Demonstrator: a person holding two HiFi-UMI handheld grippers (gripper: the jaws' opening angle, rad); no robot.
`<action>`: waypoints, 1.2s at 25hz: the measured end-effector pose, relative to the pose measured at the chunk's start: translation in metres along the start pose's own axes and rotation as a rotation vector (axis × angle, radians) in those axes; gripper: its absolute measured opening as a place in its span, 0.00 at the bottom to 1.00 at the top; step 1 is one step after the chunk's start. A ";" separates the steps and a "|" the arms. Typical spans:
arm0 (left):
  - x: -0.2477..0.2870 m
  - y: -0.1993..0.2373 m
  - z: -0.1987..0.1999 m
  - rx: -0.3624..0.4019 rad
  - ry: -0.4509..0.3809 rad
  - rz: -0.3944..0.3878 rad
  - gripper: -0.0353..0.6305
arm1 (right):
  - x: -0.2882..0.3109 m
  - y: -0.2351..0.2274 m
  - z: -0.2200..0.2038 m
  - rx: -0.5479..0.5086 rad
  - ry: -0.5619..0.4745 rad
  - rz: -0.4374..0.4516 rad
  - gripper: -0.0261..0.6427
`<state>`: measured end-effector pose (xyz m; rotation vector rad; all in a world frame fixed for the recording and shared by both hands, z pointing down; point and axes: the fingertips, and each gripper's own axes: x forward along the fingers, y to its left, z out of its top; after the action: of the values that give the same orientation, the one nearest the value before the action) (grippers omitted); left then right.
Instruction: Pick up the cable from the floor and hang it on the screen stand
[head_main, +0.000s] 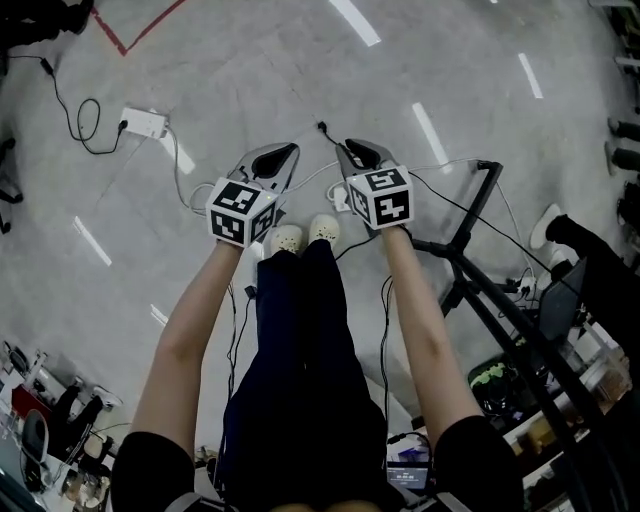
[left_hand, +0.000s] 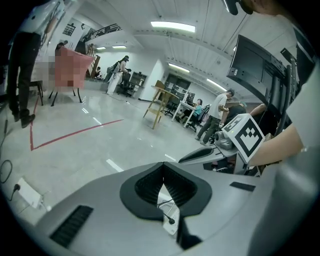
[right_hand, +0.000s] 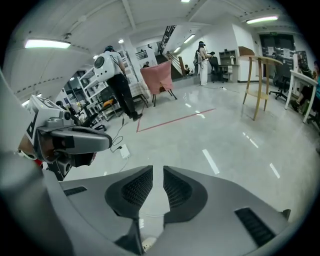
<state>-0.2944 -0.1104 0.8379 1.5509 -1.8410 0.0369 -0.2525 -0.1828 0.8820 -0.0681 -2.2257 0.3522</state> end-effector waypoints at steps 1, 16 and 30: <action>0.007 0.005 -0.008 -0.001 0.001 0.001 0.06 | 0.009 -0.004 -0.006 -0.001 0.008 0.005 0.15; 0.117 0.076 -0.136 0.012 0.034 -0.012 0.06 | 0.162 -0.053 -0.105 -0.060 0.091 0.044 0.27; 0.202 0.133 -0.248 -0.012 0.049 -0.018 0.06 | 0.289 -0.102 -0.189 -0.107 0.145 0.011 0.30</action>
<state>-0.2914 -0.1326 1.1834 1.5454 -1.7857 0.0555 -0.2807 -0.1881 1.2408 -0.1580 -2.0996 0.2265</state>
